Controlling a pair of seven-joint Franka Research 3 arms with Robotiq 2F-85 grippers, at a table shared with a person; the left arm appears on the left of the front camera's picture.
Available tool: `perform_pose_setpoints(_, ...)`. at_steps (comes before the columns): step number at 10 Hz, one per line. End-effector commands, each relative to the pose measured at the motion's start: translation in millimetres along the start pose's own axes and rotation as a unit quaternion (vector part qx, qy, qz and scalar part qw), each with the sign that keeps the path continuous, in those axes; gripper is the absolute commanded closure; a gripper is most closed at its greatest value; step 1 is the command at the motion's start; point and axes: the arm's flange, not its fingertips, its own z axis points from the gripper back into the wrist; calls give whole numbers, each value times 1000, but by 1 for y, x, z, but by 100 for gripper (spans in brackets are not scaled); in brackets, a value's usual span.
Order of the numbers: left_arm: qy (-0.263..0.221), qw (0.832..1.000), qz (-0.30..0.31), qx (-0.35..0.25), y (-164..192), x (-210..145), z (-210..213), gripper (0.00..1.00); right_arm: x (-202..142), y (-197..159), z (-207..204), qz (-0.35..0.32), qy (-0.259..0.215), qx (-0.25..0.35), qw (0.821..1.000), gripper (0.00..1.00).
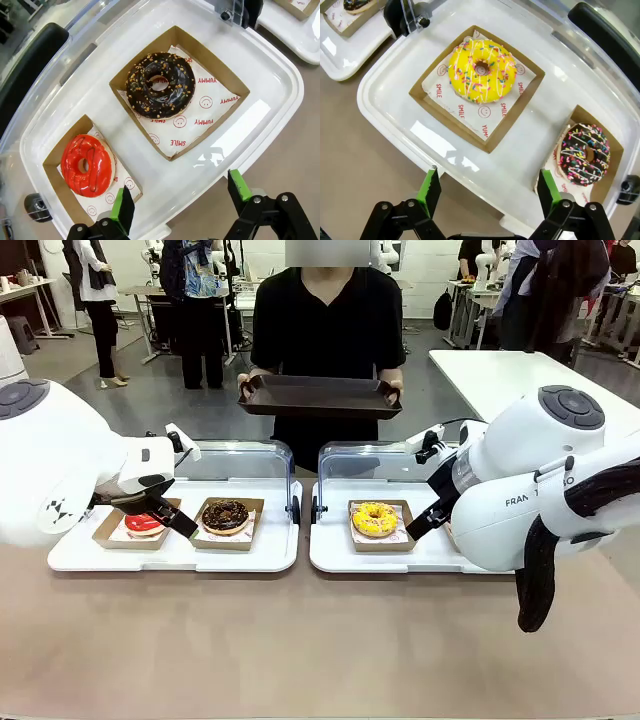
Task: Provide the desired donut to the person.
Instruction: Pick up and lift the Paper togo box containing the Donut pointed at by the person.
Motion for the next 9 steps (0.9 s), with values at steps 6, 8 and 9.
perform_pose_setpoints(6, 0, 1000, 0, 0, 0, 0, 0, 0, 0, 0, 0, 0, 0, 0, 1000, 0)
perform_pose_setpoints(8, 0, 1000, 0, 0, 0, 0, 0, 0, 0, 0, 0, 0, 0, 0, 1000, 0)
perform_pose_setpoints(9, 0, 1000, 0, 0, 0, 0, 0, 0, 0, 0, 0, 0, 0, 0, 1000, 0)
